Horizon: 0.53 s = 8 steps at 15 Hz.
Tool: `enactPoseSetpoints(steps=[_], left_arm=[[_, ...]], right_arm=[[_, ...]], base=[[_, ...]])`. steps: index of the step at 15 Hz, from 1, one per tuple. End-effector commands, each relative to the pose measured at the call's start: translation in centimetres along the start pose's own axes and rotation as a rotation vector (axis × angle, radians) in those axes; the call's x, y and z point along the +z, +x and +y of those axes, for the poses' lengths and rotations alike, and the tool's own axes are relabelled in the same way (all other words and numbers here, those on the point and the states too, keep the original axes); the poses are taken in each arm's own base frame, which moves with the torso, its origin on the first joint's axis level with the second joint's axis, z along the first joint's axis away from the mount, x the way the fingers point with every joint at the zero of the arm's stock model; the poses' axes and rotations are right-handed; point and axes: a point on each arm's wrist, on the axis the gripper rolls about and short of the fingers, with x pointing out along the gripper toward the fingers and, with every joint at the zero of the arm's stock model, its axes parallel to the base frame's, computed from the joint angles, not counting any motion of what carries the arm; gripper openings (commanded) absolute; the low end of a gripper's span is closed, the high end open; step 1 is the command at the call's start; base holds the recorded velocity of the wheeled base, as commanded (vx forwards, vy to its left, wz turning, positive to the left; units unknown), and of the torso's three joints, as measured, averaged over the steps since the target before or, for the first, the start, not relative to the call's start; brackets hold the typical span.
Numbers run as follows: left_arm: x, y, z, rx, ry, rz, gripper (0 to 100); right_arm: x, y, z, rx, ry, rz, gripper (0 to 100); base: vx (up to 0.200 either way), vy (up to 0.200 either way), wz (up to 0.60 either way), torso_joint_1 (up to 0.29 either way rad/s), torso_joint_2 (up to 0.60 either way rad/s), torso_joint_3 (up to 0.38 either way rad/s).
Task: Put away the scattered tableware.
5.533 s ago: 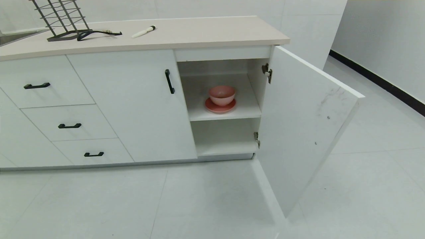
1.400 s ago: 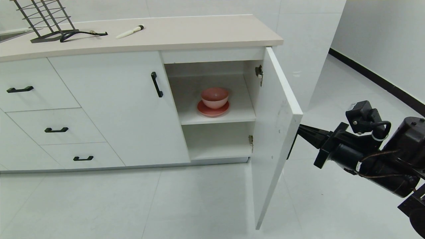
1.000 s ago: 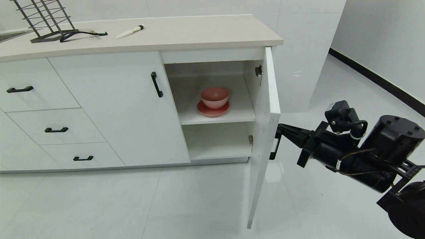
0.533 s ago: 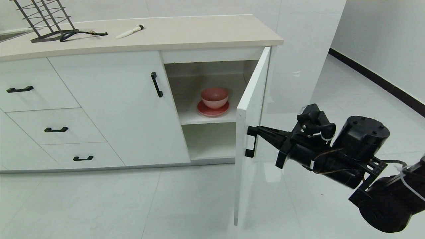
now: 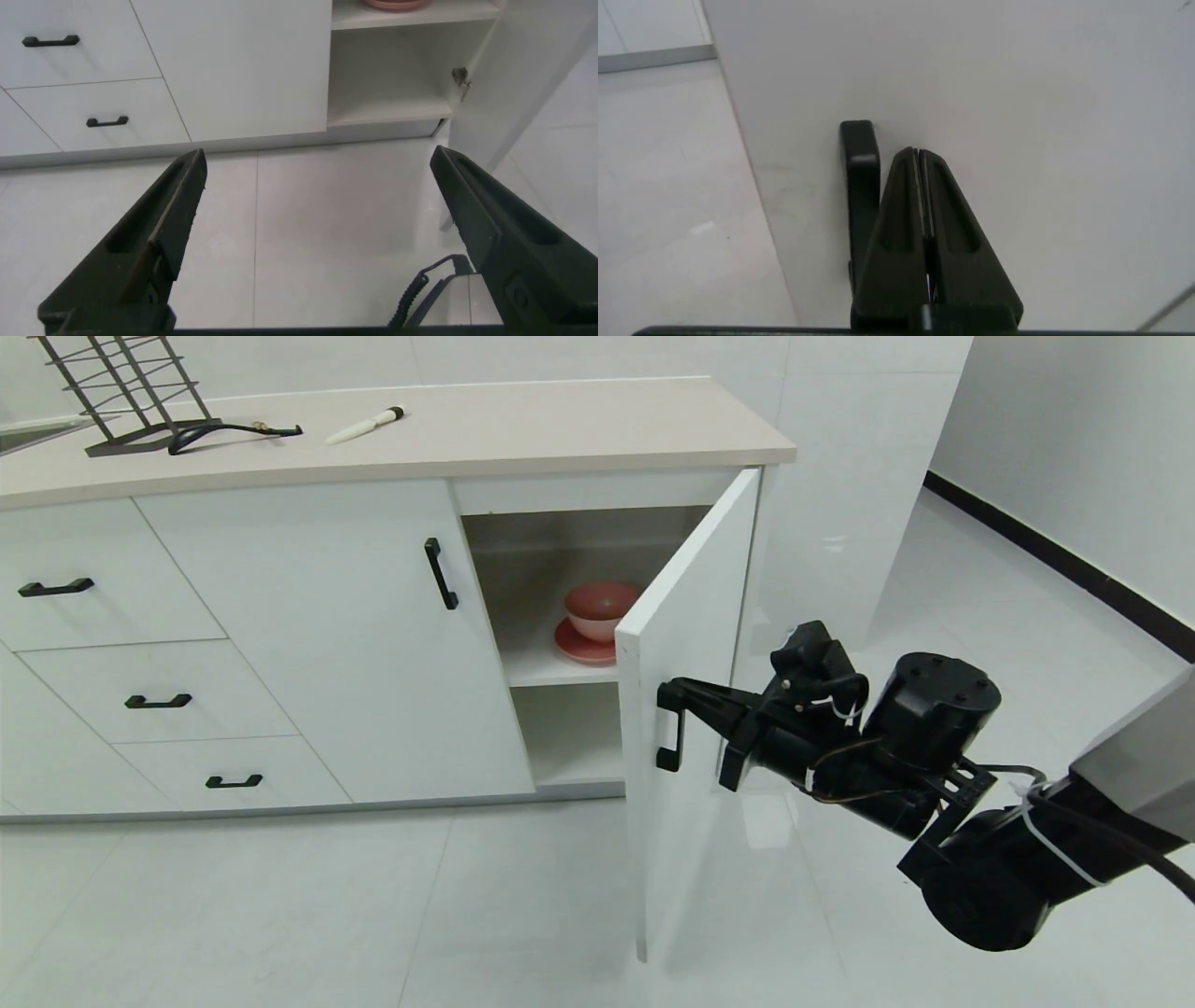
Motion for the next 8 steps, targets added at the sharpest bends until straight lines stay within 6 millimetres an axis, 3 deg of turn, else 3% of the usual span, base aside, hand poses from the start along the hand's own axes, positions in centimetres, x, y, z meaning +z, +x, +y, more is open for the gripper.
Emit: enactPoseSetpoints(steps=[1, 8], left_arm=[[0.0, 0.0, 0.0, 0.0, 0.0, 0.0, 100], [0.0, 0.0, 0.0, 0.0, 0.0, 0.0, 100]], right_arm=[[-1.0, 1.7, 0.3, 0.016, -0.001, -0.013, 0], [-1.8, 3.5, -0.3, 0.009, -0.015, -0.047, 0]], base=[[0.0, 0.0, 0.0, 0.0, 0.0, 0.0], [0.0, 0.0, 0.0, 0.0, 0.0, 0.0]])
